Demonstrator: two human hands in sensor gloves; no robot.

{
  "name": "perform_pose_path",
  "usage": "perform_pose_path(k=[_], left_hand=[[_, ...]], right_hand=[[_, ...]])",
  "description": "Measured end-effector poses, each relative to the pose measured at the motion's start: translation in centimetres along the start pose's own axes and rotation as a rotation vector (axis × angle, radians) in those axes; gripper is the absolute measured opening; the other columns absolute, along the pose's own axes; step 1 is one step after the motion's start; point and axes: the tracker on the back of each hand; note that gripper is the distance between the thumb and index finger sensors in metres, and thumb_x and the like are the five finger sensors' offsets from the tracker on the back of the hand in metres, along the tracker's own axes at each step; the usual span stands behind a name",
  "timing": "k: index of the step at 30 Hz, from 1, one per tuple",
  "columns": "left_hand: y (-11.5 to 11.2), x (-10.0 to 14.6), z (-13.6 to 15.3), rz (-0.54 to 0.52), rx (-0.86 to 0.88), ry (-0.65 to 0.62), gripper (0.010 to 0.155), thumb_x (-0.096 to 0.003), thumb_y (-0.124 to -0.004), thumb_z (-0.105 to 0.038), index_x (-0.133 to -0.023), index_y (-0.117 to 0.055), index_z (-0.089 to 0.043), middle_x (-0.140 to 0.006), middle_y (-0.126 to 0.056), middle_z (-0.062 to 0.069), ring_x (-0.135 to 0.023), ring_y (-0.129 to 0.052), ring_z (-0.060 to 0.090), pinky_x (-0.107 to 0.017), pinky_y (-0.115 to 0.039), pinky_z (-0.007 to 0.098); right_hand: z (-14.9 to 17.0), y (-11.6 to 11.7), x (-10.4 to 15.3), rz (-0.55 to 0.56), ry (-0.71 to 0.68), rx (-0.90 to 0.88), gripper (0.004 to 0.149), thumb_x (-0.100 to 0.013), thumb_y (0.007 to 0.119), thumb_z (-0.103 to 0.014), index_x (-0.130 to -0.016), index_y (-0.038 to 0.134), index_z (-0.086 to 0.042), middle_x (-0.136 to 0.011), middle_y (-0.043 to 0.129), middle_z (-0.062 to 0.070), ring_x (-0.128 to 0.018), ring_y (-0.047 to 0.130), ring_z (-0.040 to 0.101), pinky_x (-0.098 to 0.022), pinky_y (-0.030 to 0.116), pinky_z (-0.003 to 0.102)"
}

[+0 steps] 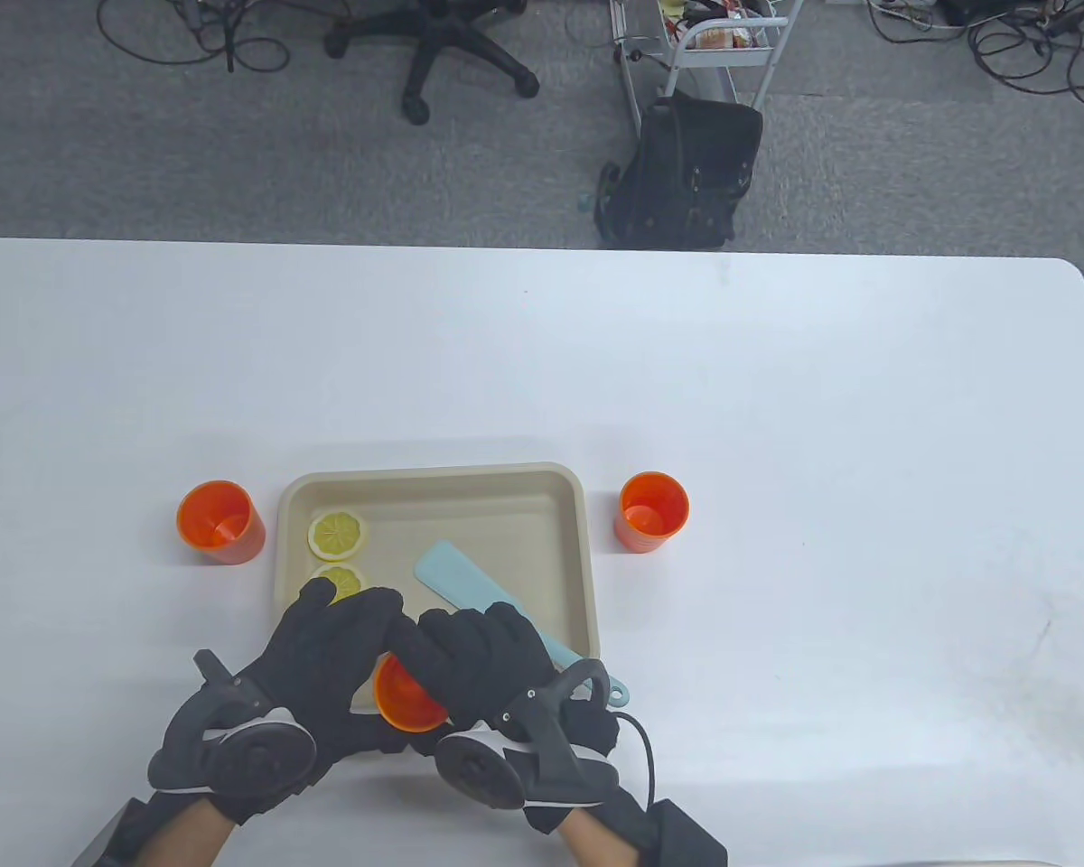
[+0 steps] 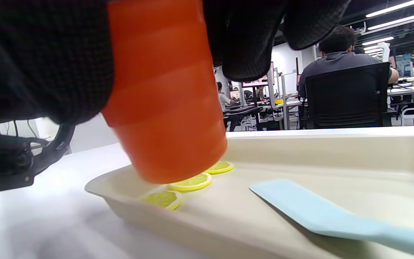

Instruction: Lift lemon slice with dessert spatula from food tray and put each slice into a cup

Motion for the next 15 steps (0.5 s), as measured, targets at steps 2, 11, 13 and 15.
perform_pose_path(k=[2, 11, 13, 15], left_hand=[[0.1, 0.1, 0.1, -0.012, 0.012, 0.006, 0.12, -0.0359, -0.092, -0.067, -0.117, -0.023, -0.012, -0.113, -0.07, 0.001, -0.112, -0.066, 0.037, -0.082, -0.046, 0.072], [2.3, 1.8, 3.4, -0.175, -0.176, 0.268, 0.11, -0.043, -0.083, -0.071, -0.12, -0.02, -0.024, -0.128, -0.032, 0.012, -0.118, -0.05, 0.045, -0.082, -0.037, 0.075], [2.5, 2.1, 4.4, -0.159, -0.207, 0.322, 0.109, -0.0438, -0.082, -0.071, -0.12, -0.018, -0.025, -0.128, -0.024, 0.014, -0.118, -0.044, 0.048, -0.082, -0.033, 0.076], [2.6, 2.4, 5.4, -0.166, -0.22, 0.37, 0.109, -0.0436, -0.082, -0.071, -0.12, -0.019, -0.025, -0.128, -0.023, 0.014, -0.119, -0.042, 0.049, -0.081, -0.031, 0.076]], right_hand=[[0.4, -0.2, 0.0, -0.003, 0.023, -0.009, 0.101, -0.036, 0.099, -0.054, -0.115, 0.042, -0.023, -0.111, 0.06, 0.009, -0.099, 0.077, 0.033, -0.077, 0.055, 0.065], [5.1, -2.9, 1.6, 0.12, 0.281, -0.023, 0.1, -0.038, 0.098, -0.054, -0.115, 0.042, -0.023, -0.112, 0.06, 0.01, -0.102, 0.073, 0.036, -0.078, 0.052, 0.066], [6.6, -3.5, 2.2, 0.151, 0.352, -0.02, 0.1, -0.038, 0.098, -0.054, -0.115, 0.043, -0.023, -0.112, 0.06, 0.01, -0.102, 0.073, 0.037, -0.078, 0.052, 0.067], [8.0, -4.1, 3.0, 0.183, 0.422, -0.002, 0.099, -0.038, 0.098, -0.054, -0.115, 0.043, -0.023, -0.112, 0.06, 0.01, -0.102, 0.072, 0.037, -0.078, 0.051, 0.067]])
Point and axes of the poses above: the tracker on the back of each hand, its own z axis roughly to the little-finger side, its own x axis roughly from the fingertips to the wrist, y = z × x
